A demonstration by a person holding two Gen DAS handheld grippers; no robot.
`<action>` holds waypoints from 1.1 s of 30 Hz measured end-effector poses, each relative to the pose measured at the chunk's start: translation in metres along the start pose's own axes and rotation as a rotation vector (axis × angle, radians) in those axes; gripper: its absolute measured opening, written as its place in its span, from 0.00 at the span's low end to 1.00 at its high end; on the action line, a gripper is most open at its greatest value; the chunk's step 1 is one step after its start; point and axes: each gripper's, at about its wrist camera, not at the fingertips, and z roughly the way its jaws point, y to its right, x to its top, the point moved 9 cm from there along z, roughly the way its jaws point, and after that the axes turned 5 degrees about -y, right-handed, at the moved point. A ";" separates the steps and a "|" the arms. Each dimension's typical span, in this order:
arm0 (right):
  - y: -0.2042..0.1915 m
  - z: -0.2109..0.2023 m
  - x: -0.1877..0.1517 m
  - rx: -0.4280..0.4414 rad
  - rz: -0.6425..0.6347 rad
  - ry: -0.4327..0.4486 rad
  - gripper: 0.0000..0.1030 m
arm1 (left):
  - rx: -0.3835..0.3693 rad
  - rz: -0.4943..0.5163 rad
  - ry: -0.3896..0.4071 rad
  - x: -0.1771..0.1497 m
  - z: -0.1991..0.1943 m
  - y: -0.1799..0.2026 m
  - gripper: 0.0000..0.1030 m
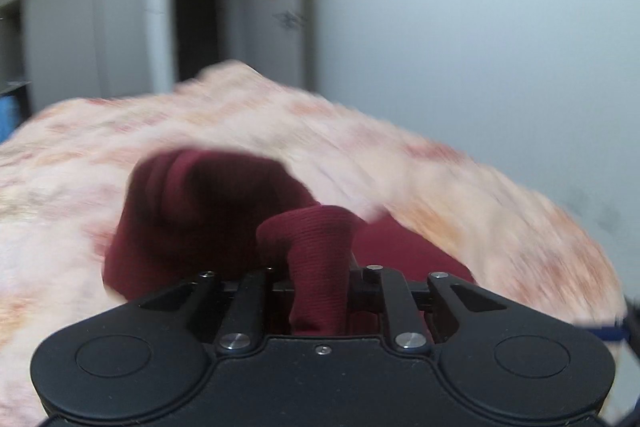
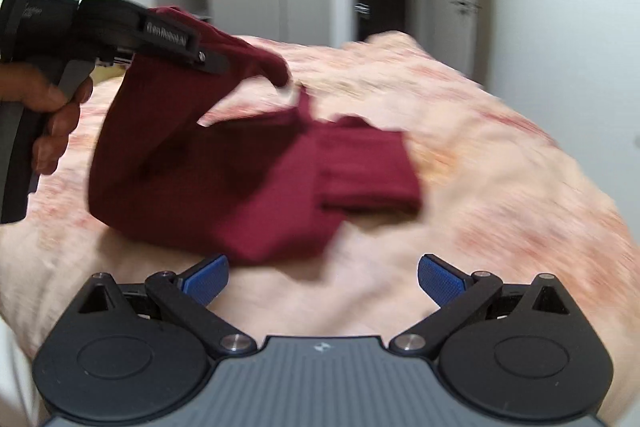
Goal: Fold small clothes
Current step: 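Carry the sweater across the duvet with the left gripper and release it, then grasp the dark red sweater edge with the right gripper and lift it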
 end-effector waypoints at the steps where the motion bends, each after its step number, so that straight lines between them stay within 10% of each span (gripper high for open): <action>1: 0.008 -0.002 -0.004 -0.022 0.018 -0.009 1.00 | -0.015 -0.002 -0.019 -0.007 0.004 0.008 0.25; 18: 0.053 -0.013 -0.037 -0.113 0.103 -0.047 1.00 | -0.137 -0.195 0.075 -0.016 -0.042 -0.008 0.90; 33: 0.024 -0.012 0.048 0.028 0.146 0.179 1.00 | 0.225 -0.666 -0.025 -0.087 -0.085 -0.141 0.99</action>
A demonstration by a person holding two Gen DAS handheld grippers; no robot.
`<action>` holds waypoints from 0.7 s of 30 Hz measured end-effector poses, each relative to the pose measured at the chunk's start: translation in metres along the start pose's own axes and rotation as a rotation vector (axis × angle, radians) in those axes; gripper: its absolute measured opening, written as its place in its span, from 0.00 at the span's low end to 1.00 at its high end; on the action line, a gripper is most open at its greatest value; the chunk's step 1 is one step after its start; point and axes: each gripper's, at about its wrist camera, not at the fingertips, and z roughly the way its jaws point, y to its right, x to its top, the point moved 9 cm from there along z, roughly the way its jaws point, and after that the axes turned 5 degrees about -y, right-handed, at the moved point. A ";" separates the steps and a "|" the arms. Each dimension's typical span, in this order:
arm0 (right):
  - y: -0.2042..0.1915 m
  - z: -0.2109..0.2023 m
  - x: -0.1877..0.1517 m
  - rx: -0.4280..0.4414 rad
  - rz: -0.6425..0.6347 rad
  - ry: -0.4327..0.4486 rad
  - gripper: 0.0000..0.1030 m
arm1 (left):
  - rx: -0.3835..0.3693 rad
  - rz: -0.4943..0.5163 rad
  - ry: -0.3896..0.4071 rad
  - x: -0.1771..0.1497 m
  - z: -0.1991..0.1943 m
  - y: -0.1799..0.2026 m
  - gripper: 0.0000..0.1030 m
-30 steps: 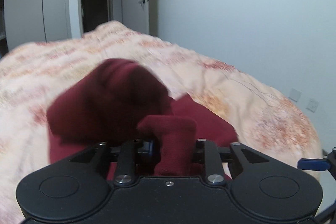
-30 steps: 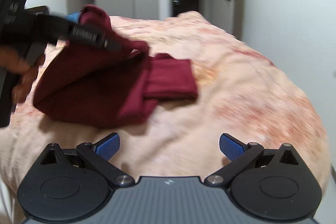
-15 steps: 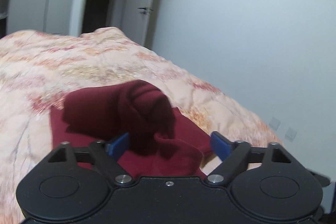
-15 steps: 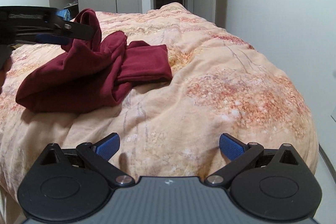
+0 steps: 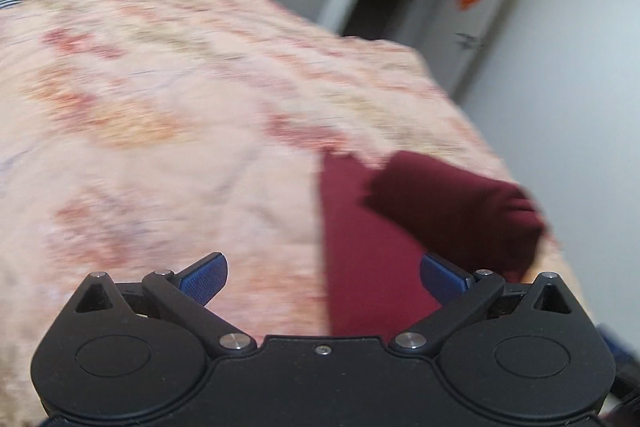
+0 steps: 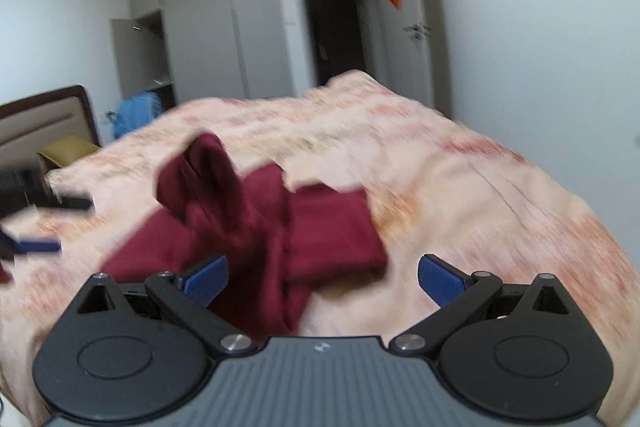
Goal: Fold small clothes
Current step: 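Grasp the dark red sweater edge with the right gripper and lift it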
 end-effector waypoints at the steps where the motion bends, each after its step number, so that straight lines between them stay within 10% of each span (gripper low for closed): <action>1: -0.009 0.004 0.010 0.026 -0.011 0.014 1.00 | 0.016 -0.011 -0.011 -0.001 0.001 -0.007 0.99; 9: -0.075 0.065 0.065 0.175 -0.111 0.016 0.98 | 0.027 -0.051 -0.052 -0.011 0.005 -0.023 0.99; 18: -0.081 0.082 0.068 0.155 -0.086 0.030 0.24 | 0.012 -0.033 -0.070 -0.017 0.010 -0.014 0.99; 21: -0.054 0.069 0.067 0.121 0.000 0.074 0.17 | -0.002 -0.033 -0.075 -0.020 0.013 -0.010 0.99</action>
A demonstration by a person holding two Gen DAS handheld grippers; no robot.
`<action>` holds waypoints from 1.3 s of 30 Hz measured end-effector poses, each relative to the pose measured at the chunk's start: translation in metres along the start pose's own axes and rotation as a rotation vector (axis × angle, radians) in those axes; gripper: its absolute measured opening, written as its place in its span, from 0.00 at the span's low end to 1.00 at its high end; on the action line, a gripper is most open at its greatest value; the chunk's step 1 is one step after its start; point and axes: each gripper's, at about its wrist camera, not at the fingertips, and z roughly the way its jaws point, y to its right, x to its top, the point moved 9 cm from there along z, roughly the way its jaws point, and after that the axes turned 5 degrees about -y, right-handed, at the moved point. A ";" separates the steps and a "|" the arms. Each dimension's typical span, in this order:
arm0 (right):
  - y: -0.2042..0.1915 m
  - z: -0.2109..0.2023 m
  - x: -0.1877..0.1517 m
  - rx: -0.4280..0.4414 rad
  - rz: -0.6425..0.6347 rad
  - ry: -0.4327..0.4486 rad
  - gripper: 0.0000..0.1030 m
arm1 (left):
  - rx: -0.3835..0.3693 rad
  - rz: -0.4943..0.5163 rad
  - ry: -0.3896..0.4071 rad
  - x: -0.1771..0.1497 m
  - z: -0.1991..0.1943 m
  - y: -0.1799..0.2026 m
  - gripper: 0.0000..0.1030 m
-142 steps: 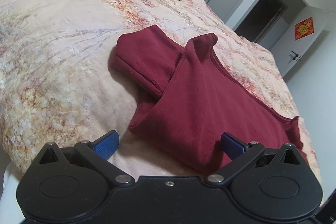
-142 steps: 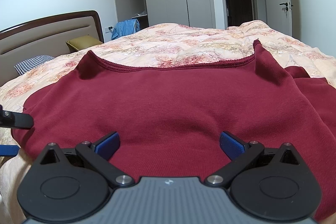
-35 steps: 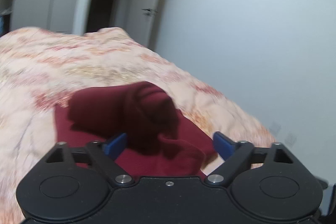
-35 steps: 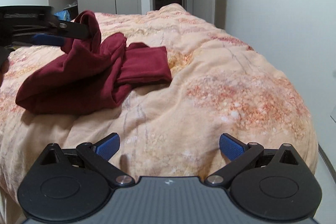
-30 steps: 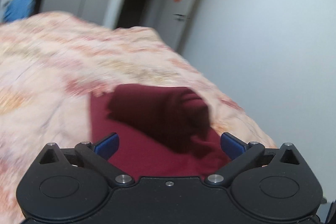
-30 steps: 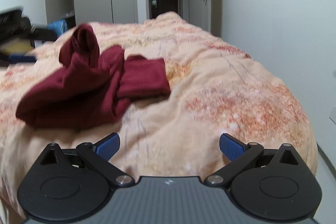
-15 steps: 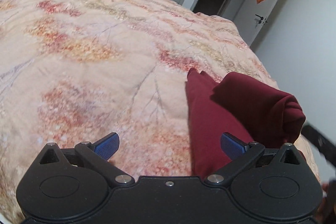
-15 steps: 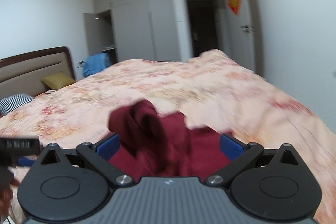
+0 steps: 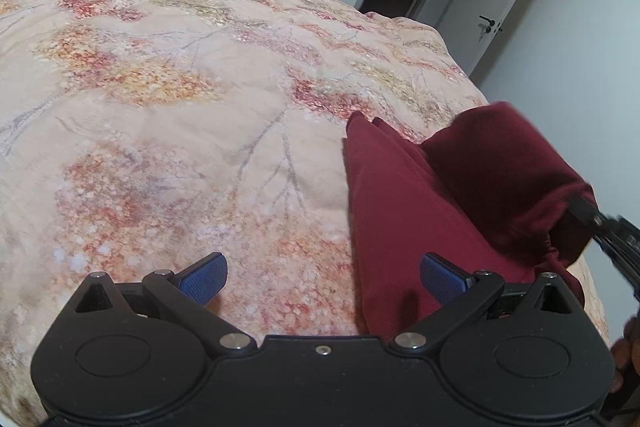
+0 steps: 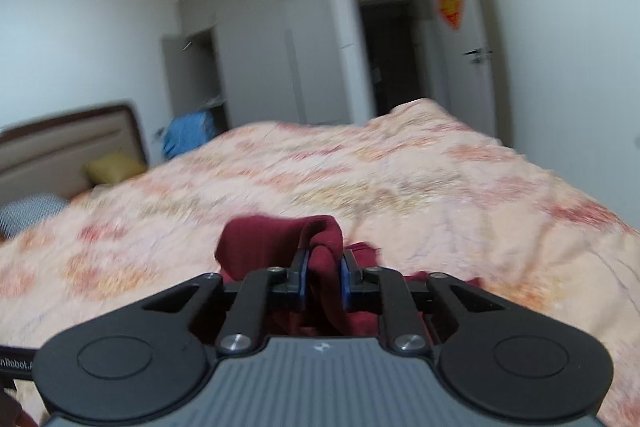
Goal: Fold small clothes
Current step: 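Grasp the dark red sweater edge with the right gripper and lift it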
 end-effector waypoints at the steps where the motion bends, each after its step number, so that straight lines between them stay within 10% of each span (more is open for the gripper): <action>1: 0.013 -0.006 -0.001 -0.016 0.047 0.012 0.16 | -0.004 0.001 -0.004 -0.001 0.001 0.001 0.99; 14: 0.112 -0.035 -0.072 -0.149 0.339 -0.065 0.19 | -0.012 0.028 -0.051 -0.014 0.014 0.011 0.99; 19: 0.097 -0.035 -0.055 -0.080 0.329 -0.048 0.65 | -0.004 0.034 -0.061 -0.018 0.016 0.011 0.99; 24: 0.069 -0.030 -0.060 0.038 0.369 -0.089 0.69 | -0.004 0.036 -0.063 -0.019 0.016 0.010 0.99; 29: 0.031 -0.034 -0.073 0.125 0.333 -0.118 0.56 | -0.009 0.032 -0.064 -0.019 0.015 0.009 0.99; 33: 0.015 -0.035 -0.076 0.096 0.225 -0.137 0.15 | -0.009 0.030 -0.062 -0.018 0.014 0.008 0.99; 39: 0.026 -0.048 -0.081 0.065 0.209 -0.136 0.09 | -0.016 0.035 -0.065 -0.018 0.012 0.008 0.99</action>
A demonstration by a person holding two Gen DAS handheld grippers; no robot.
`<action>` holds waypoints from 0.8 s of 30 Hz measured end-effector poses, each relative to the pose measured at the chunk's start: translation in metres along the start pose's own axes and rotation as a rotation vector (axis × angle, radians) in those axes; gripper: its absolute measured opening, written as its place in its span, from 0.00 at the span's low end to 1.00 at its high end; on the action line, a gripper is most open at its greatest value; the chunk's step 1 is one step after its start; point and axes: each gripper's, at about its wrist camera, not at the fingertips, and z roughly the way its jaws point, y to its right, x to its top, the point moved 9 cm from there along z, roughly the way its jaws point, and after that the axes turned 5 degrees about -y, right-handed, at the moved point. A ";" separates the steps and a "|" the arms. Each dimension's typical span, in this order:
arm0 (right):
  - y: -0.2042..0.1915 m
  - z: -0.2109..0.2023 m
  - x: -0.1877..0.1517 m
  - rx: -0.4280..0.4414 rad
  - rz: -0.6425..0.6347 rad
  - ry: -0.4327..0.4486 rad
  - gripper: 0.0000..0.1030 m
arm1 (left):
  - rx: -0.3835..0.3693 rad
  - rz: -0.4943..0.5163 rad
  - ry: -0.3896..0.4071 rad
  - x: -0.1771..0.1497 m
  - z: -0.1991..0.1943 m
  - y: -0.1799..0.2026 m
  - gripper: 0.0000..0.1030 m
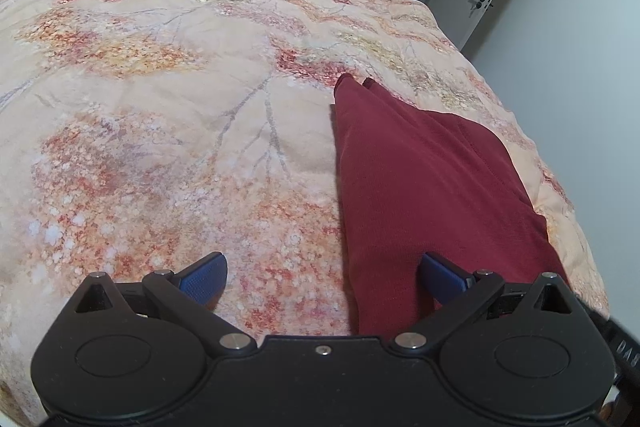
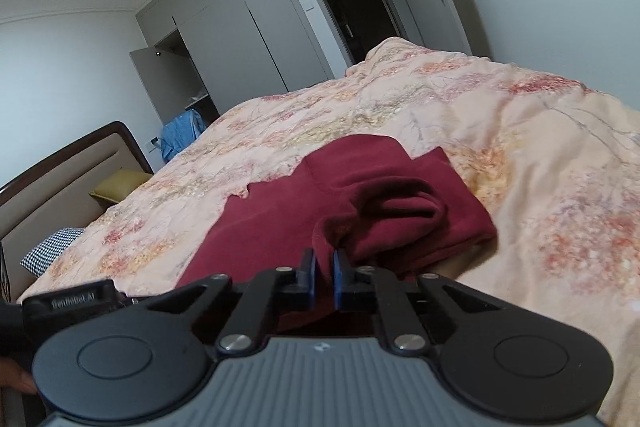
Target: Fold small clothes
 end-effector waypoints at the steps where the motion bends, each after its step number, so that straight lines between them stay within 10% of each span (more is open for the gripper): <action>1: 0.001 -0.002 -0.004 -0.005 -0.005 -0.005 0.09 | -0.001 0.005 -0.002 -0.001 0.000 0.001 0.99; 14: -0.001 -0.013 -0.037 -0.017 -0.047 -0.054 0.09 | 0.005 0.030 -0.029 -0.007 0.009 0.001 0.99; 24: 0.045 -0.013 0.018 -0.118 -0.109 0.033 0.46 | 0.006 0.027 -0.032 -0.008 0.010 0.000 0.99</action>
